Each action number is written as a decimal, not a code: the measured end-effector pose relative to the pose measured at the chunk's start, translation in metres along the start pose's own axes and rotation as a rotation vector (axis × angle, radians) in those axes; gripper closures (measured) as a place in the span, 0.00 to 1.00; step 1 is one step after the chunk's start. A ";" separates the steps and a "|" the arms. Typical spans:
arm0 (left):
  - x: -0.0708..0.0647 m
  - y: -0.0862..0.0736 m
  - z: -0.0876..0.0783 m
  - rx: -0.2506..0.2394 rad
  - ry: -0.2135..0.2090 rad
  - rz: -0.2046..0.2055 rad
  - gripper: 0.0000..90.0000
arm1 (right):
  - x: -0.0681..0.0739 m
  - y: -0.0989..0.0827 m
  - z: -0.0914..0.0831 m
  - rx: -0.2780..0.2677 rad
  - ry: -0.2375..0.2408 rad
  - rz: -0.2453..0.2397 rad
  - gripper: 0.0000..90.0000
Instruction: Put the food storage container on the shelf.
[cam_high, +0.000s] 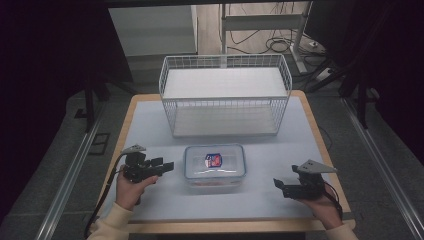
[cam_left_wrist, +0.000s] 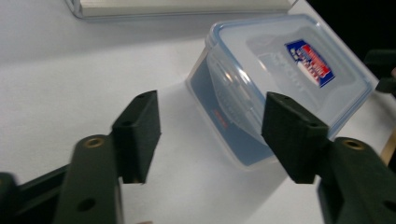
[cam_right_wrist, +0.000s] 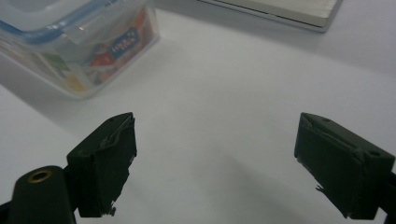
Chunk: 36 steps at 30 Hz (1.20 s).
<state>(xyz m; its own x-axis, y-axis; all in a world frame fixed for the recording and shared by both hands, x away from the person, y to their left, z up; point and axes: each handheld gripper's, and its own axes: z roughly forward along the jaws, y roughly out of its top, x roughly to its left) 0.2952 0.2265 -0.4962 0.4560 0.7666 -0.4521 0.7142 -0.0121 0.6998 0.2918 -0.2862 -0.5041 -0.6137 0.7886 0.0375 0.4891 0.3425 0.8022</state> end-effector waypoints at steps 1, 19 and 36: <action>0.000 0.001 0.000 -0.003 0.001 -0.008 0.37 | 0.001 0.001 0.000 -0.001 0.009 0.001 0.14; -0.002 0.004 0.037 0.105 -0.202 -0.171 0.21 | 0.026 0.028 0.020 0.024 0.161 0.030 0.14; -0.009 0.005 0.064 0.160 -0.251 -0.171 0.27 | 0.022 0.041 0.032 0.006 0.151 0.061 0.15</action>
<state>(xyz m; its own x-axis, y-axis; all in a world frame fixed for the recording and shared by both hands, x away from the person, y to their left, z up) 0.3292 0.1786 -0.5242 0.4245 0.5848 -0.6912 0.8567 -0.0124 0.5156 0.3180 -0.2380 -0.4900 -0.6691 0.7222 0.1754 0.5313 0.2997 0.7924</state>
